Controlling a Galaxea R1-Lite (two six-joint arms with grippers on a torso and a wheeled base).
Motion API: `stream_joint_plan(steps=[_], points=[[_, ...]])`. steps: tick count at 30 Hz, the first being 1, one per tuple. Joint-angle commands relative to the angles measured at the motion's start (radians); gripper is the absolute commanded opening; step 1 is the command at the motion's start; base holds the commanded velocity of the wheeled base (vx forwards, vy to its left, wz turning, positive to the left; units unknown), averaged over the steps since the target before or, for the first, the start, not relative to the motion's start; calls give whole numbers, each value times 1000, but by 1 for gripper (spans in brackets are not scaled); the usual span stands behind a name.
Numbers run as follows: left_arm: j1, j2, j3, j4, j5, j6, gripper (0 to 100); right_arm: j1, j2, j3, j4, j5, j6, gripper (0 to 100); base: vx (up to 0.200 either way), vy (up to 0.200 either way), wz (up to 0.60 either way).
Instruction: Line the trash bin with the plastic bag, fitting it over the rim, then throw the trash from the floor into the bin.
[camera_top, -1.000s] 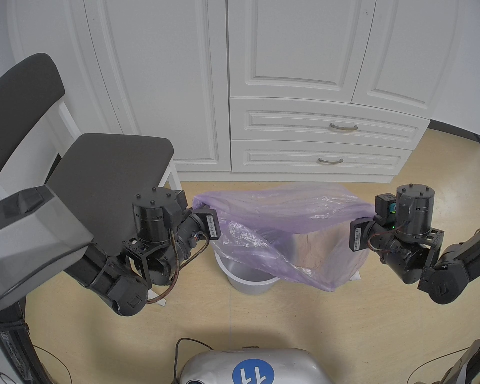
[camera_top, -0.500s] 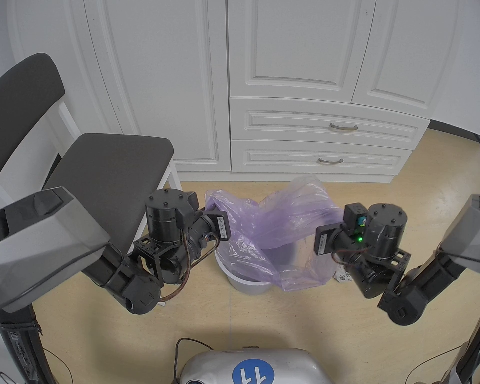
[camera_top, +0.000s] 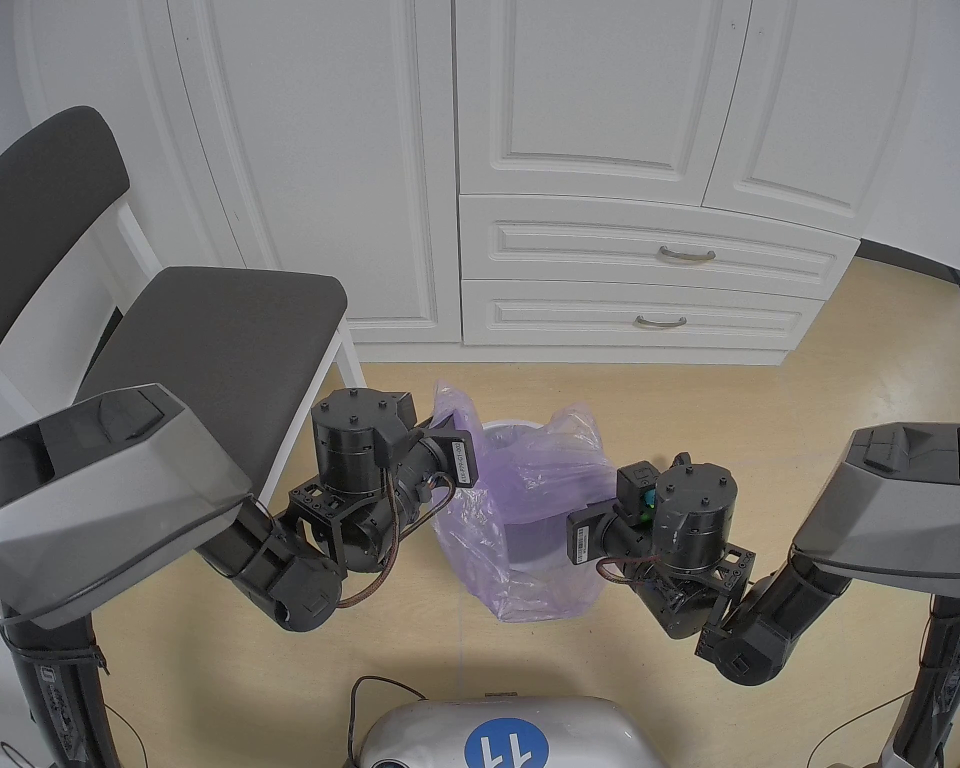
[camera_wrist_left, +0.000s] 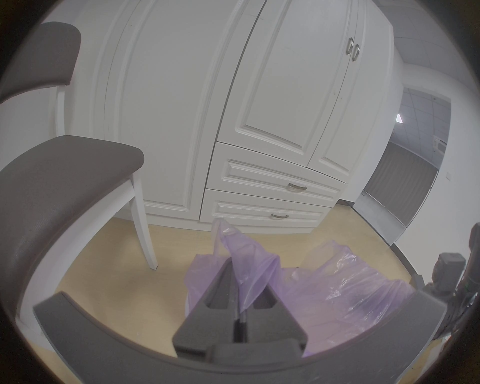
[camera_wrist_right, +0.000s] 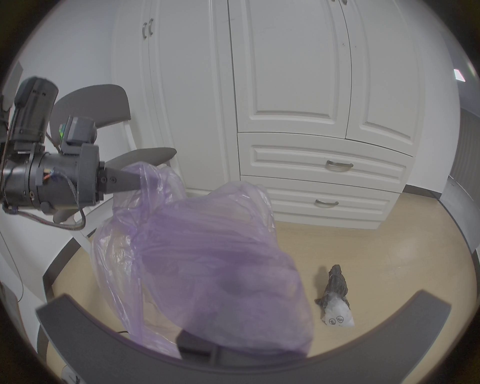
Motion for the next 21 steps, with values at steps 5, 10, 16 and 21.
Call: stream_joint_plan(steps=[5,10,16,21], points=[[31,87,-77,6,-2,-6,0,-39,72,-52,79,68,73,0,0,0,0],[42,135,-150,9,-3,-6,0,-136,108,-119,136,79,86,0,0,0,0],[40,172,-215,26,-3,-6,0,-202,146,-153,165,102,86,0,0,0,0],[37,173,-215,26,-5,-8,0,-256,128,-150,268,143,84,0,0,0,0]])
